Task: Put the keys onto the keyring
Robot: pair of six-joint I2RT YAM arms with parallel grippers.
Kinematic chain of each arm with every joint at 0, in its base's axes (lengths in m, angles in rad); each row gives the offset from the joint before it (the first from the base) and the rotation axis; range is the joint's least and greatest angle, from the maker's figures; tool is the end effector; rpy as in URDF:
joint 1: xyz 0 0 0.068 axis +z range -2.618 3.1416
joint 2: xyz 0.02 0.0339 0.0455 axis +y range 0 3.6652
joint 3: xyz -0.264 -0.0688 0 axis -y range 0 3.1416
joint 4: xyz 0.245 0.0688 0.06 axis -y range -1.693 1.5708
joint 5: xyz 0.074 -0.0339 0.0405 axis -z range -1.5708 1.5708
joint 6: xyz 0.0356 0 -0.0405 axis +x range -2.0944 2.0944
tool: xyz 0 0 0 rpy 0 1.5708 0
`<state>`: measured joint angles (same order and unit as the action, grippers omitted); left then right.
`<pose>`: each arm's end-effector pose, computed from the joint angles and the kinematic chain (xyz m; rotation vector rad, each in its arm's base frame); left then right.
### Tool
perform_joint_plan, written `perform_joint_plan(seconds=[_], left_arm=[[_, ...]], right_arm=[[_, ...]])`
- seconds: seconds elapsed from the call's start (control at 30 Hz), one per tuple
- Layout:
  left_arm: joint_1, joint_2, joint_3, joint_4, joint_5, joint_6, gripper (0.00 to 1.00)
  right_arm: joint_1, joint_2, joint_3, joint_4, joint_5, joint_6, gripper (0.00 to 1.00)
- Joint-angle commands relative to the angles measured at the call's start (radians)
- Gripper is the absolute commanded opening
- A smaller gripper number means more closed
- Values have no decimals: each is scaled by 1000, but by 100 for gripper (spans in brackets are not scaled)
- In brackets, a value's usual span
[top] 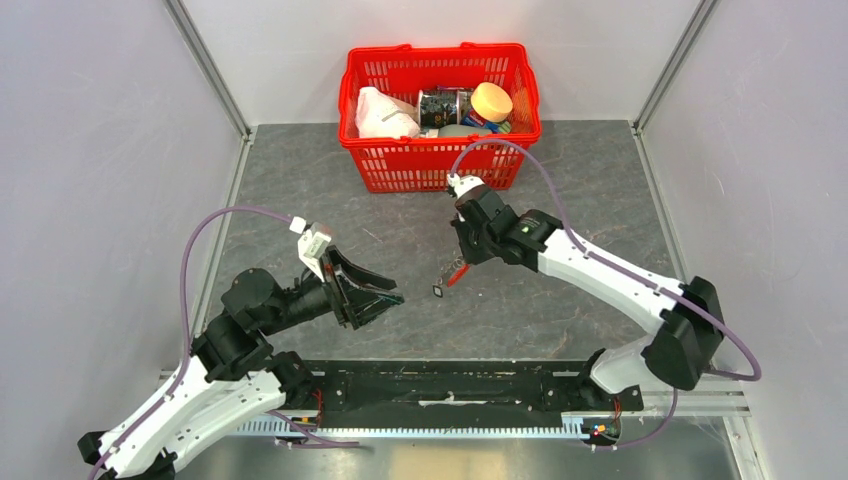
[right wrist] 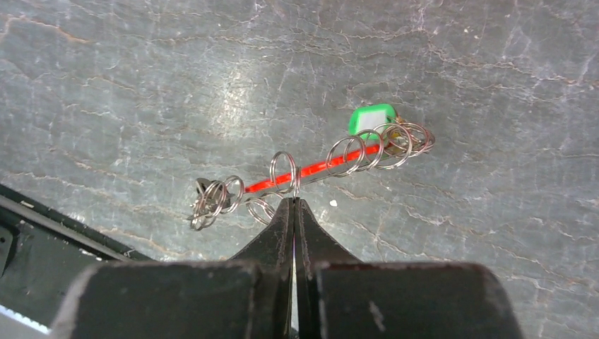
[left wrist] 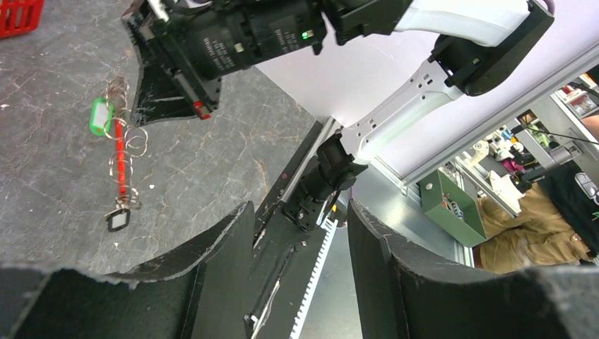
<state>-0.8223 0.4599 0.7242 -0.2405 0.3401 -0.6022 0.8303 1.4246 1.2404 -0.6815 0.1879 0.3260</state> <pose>0.0674 -0.0900 0.3552 0.4832 1.6545 -1.3568 0.2100 0.2199 0.3058 -0.5261 2.3807 0.2976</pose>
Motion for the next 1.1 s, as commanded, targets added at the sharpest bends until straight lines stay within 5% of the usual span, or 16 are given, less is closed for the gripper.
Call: perform_joint_plan(seconds=[0.0, 0.43, 0.83, 1.0, 1.07], left_arm=[[2, -10, 35, 0, -30, 43, 58], [2, -29, 35, -27, -49, 40, 58], [2, -5, 30, -4, -42, 31, 58], [2, 8, 47, -23, -55, 52, 59], [2, 18, 58, -28, -58, 64, 62]], right_arm=[[-19, 48, -19, 130, -49, 23, 0], [-39, 295, -35, 233, -102, 56, 0], [-41, 263, -20, 323, -66, 70, 47], [-40, 76, -25, 299, 17, 43, 96], [-41, 5, -22, 280, 50, 29, 97]])
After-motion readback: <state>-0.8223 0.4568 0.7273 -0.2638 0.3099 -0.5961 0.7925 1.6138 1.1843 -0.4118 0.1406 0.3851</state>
